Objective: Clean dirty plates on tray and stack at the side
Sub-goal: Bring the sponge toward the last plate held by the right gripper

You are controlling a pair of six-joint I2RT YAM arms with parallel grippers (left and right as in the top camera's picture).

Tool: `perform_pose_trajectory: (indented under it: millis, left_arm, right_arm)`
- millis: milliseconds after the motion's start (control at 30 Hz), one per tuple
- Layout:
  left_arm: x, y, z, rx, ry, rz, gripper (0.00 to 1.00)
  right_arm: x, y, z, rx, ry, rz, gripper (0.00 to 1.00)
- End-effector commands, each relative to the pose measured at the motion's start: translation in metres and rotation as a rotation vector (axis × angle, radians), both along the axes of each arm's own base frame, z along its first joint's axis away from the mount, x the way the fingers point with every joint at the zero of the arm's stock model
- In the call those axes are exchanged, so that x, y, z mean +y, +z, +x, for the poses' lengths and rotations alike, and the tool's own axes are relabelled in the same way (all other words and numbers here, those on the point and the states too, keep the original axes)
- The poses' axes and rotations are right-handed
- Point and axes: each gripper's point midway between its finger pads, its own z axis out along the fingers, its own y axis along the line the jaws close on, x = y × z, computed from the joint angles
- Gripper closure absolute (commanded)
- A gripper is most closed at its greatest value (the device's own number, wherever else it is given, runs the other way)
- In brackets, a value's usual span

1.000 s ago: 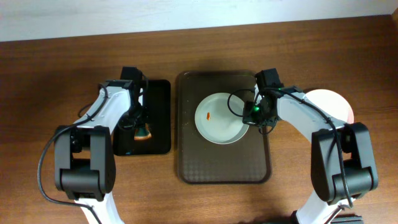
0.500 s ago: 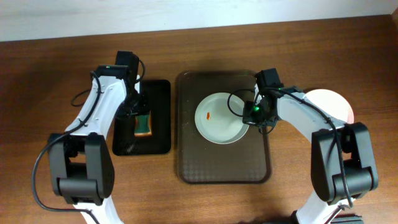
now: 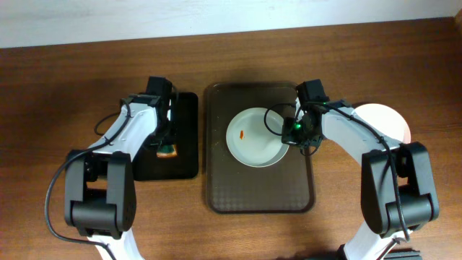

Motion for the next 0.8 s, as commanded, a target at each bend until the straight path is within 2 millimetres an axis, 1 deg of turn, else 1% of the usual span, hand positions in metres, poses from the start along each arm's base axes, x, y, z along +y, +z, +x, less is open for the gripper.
perform_pose_trajectory:
  millis: [0,67,167,200,233,300,333,367,400,500,567,600,633,733,767]
  left_arm:
    - [-0.007,-0.003,-0.003,-0.01,-0.013,-0.005,1.0]
    - [-0.008,-0.002,-0.003,-0.009,-0.017,-0.005,1.0]
    - [-0.009,0.021,0.001,-0.01,-0.016,-0.005,1.0]
    - [-0.01,0.04,0.007,-0.024,-0.016,-0.011,1.0]
    - [-0.014,0.064,0.014,-0.045,-0.019,-0.025,1.0]
    - [-0.026,0.1,0.025,-0.087,-0.034,-0.068,1.0]
    - [-0.038,0.12,0.032,-0.121,-0.051,-0.109,1.0]
    - [-0.052,0.134,0.038,-0.155,-0.074,-0.157,1.0]
    - [-0.072,0.145,0.044,-0.192,-0.11,-0.213,1.0]
    - [-0.115,0.149,0.05,-0.236,-0.171,-0.308,1.0]
    - [-0.133,0.144,0.049,-0.237,-0.186,-0.321,1.0]
    - [-0.146,0.14,0.047,-0.234,-0.206,-0.326,1.0]
    - [-0.153,0.137,0.045,-0.229,-0.211,-0.33,1.0]
    - [-0.174,0.125,0.037,-0.196,-0.219,-0.337,1.0]
    - [-0.179,0.119,0.033,-0.176,-0.204,-0.34,1.0]
  right_arm:
    - [-0.002,0.001,0.006,-0.006,-0.015,0.005,0.96]
    - [-0.002,0.001,0.006,-0.006,-0.014,0.005,0.96]
    - [-0.002,0.001,0.006,-0.006,-0.01,0.003,0.96]
    - [-0.002,0.001,0.006,-0.011,0.011,-0.001,0.96]
    - [-0.002,0.001,0.006,-0.016,0.032,-0.005,0.96]
    - [-0.002,0.001,0.006,-0.026,0.069,-0.012,0.96]
    - [-0.002,0.001,0.006,-0.034,0.096,-0.017,0.96]
    - [-0.002,0.001,0.006,-0.042,0.134,-0.024,0.96]
    - [-0.002,0.001,0.006,-0.051,0.166,-0.031,0.96]
    - [-0.002,0.001,0.01,-0.082,0.216,-0.045,0.96]
    - [-0.006,0.002,0.017,-0.113,0.232,-0.076,0.81]
    - [-0.006,0.003,0.019,-0.122,0.23,-0.081,0.8]
    - [-0.006,0.003,0.02,-0.124,0.231,-0.081,0.81]
    - [-0.007,0.0,0.018,-0.115,0.224,-0.082,0.96]
    - [-0.009,-0.002,0.016,-0.104,0.191,-0.084,0.96]
